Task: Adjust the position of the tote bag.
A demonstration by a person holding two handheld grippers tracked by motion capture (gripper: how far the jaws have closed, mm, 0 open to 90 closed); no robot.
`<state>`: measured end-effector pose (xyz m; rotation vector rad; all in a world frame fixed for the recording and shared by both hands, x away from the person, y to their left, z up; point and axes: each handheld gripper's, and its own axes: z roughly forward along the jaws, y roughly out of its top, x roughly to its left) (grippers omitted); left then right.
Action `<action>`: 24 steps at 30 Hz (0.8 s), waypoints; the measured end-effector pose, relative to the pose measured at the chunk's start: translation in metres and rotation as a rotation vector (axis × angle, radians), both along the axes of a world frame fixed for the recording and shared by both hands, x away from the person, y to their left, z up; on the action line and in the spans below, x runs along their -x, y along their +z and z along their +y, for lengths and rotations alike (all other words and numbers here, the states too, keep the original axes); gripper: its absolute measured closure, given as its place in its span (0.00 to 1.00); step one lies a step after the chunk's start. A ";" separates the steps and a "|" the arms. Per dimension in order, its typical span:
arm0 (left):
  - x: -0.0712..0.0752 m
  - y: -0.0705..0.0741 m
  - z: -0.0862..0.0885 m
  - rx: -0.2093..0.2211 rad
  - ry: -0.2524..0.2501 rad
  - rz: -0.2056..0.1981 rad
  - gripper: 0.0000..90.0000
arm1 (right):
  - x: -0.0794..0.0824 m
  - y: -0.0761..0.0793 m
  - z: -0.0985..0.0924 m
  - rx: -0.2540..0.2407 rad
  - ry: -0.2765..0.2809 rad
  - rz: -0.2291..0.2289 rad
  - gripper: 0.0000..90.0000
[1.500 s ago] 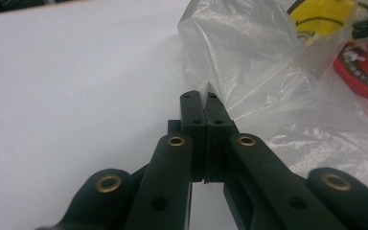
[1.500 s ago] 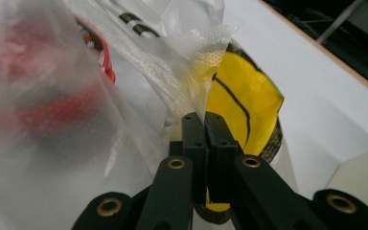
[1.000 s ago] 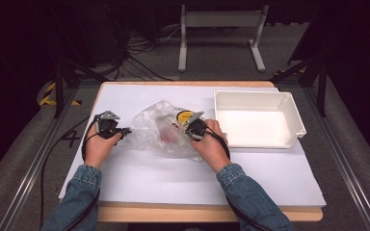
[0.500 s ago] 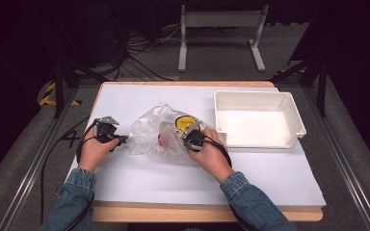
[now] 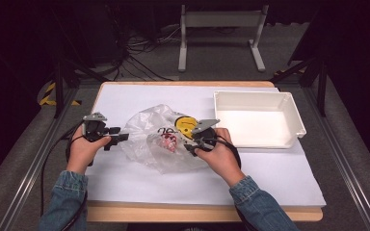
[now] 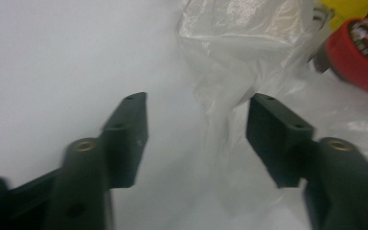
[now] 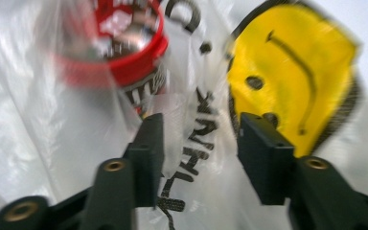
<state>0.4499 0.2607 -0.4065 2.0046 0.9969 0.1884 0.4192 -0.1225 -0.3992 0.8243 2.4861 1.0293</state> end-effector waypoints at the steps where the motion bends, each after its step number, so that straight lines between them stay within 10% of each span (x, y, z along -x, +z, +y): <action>1: 0.002 0.003 0.000 0.010 0.000 -0.007 0.38 | 0.001 0.003 -0.002 -0.020 -0.003 -0.014 0.49; 13: 0.021 0.040 0.006 0.076 -0.013 -0.135 0.19 | 0.018 0.041 -0.009 -0.175 0.053 -0.117 0.37; 24: 0.038 0.063 0.008 0.127 -0.072 -0.176 0.17 | 0.031 0.062 0.006 -0.274 0.196 -0.039 0.32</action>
